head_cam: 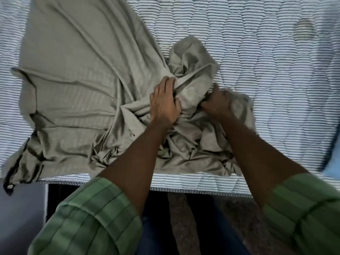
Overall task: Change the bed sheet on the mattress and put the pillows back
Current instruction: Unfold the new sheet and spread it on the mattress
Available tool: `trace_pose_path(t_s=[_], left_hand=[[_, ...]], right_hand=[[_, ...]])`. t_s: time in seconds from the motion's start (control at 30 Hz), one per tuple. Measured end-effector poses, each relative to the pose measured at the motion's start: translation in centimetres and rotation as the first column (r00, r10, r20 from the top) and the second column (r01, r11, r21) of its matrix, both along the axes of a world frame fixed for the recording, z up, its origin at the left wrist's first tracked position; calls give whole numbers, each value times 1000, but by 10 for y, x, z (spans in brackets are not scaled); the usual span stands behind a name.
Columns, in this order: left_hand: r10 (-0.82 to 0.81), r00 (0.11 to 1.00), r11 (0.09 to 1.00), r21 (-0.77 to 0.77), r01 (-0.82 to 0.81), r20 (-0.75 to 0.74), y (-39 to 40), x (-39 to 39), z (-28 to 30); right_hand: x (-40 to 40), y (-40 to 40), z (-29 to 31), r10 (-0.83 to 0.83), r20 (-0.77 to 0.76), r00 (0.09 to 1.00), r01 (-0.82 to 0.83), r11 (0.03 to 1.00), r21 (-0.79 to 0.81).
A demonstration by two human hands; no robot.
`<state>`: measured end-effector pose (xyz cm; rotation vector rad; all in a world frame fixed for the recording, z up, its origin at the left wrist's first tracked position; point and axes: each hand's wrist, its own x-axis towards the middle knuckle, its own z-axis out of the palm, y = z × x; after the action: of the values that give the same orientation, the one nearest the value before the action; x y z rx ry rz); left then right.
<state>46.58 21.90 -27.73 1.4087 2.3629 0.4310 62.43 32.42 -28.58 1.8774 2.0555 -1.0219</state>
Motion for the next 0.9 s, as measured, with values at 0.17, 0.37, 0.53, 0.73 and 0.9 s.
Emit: trace_pose_path(t_s=[0.17, 0.37, 0.53, 0.73, 0.9], left_hand=[[359, 932, 930, -103, -353, 43, 6, -1, -14], [829, 548, 556, -259, -790, 109, -33, -5, -18], [-95, 994, 961, -265, 80, -45, -63, -4, -33], [5, 999, 1000, 12, -4, -48, -32, -36, -33], [-18, 1000, 1000, 2, 18, 8, 32, -95, -33]], right_hand=[[-9, -15, -9, -44, -290, 956, -76, 917, -391], [26, 10, -41, -761, -431, 485, 791, 592, -153], [38, -4, -50, -61, -26, 998, 62, 995, 75], [-4, 35, -16, 7, -33, 999, -12, 990, -141], [-65, 56, -31, -608, -395, 688, 588, 787, -187]])
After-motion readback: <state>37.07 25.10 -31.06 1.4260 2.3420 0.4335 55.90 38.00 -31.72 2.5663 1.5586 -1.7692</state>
